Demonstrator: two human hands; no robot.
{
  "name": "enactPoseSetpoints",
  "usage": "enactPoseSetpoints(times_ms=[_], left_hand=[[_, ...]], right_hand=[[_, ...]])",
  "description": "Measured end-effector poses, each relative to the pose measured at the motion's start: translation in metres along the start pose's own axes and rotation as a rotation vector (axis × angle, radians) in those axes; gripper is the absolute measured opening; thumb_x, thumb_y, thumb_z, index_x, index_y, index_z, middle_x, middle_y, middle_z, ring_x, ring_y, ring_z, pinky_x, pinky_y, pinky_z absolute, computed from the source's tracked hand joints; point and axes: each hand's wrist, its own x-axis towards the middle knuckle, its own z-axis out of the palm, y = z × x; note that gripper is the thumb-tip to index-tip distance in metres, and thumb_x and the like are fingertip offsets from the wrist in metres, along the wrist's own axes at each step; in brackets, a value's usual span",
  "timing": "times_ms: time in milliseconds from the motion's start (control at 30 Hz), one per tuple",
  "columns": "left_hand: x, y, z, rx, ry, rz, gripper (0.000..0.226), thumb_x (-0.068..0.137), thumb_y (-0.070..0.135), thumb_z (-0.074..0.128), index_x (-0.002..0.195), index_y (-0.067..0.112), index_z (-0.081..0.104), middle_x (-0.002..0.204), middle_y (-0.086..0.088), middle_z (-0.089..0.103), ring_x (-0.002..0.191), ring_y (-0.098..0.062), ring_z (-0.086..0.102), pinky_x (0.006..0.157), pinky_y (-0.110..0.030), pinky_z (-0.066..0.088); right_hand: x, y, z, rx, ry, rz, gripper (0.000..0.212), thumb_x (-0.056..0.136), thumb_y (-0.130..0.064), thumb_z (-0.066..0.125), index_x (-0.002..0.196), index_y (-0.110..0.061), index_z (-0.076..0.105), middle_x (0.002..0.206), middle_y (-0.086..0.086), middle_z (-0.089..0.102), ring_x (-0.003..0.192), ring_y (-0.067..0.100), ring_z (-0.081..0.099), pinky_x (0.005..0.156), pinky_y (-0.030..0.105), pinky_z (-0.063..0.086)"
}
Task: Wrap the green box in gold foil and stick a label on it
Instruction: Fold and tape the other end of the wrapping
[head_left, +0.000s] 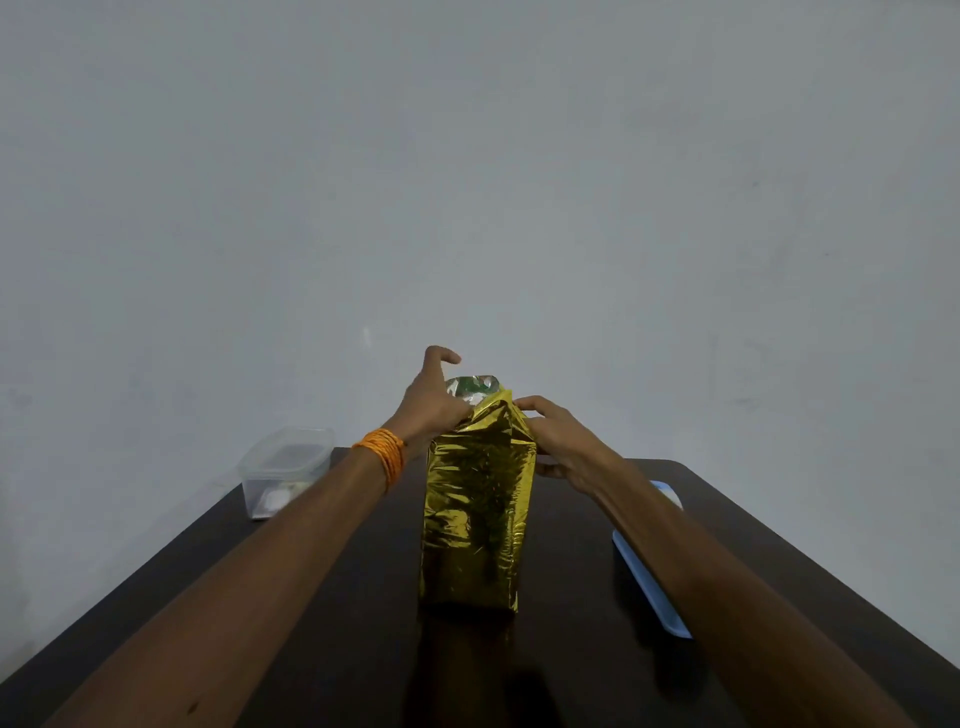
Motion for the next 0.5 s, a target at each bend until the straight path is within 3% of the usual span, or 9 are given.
enactPoseSetpoints(times_ms=[67,167,267,367,500], left_hand=[[-0.0019,0.001,0.0028,-0.128,-0.049,-0.106,0.086,0.085,-0.01,0.065,0.148,0.027,0.019,0.124,-0.017,0.044,0.095,-0.033,0.06,0.065,-0.038,0.058],[-0.0038,0.0041,0.0032,-0.317,-0.026,-0.183,0.087,0.089,-0.018,0.054,0.153,0.03,0.02,0.143,-0.023,0.036,0.097,-0.038,0.06,0.049,-0.031,0.057],[-0.0026,0.0017,0.0029,-0.382,-0.018,-0.209,0.085,0.088,-0.019,0.052,0.152,0.029,0.025,0.142,-0.022,0.037,0.086,-0.037,0.063,0.043,-0.03,0.055],[-0.0058,0.0029,0.0042,-0.308,-0.021,-0.193,0.089,0.083,-0.016,0.064,0.152,0.027,0.026,0.136,-0.017,0.041,0.092,-0.035,0.063,0.043,-0.028,0.054],[-0.0034,0.0065,0.0069,-0.296,-0.006,-0.214,0.076,0.088,-0.019,0.053,0.149,0.023,0.035,0.132,-0.023,0.044,0.079,-0.03,0.06,0.04,-0.026,0.053]], right_hand=[[-0.0003,0.001,-0.0009,0.012,0.001,0.002,0.022,0.096,-0.027,0.061,0.118,-0.024,0.062,0.06,-0.005,0.057,0.052,0.006,0.049,0.059,0.022,0.039],[0.0013,0.0028,-0.0007,0.012,-0.002,0.003,0.021,0.097,-0.025,0.06,0.118,-0.021,0.062,0.048,-0.01,0.053,0.034,0.0,0.044,0.052,0.021,0.038],[0.0046,0.0044,-0.0016,0.021,0.002,0.001,0.023,0.096,-0.024,0.06,0.119,-0.02,0.062,0.052,-0.007,0.055,0.04,0.001,0.047,0.054,0.022,0.04],[0.005,0.0056,-0.001,0.024,0.002,-0.003,0.022,0.096,-0.027,0.061,0.116,-0.02,0.063,0.053,-0.006,0.055,0.046,0.004,0.049,0.053,0.021,0.04],[0.0091,0.0098,-0.0015,0.052,0.007,-0.01,0.023,0.095,-0.03,0.063,0.115,-0.018,0.064,0.053,-0.005,0.055,0.043,0.003,0.048,0.051,0.021,0.038]])
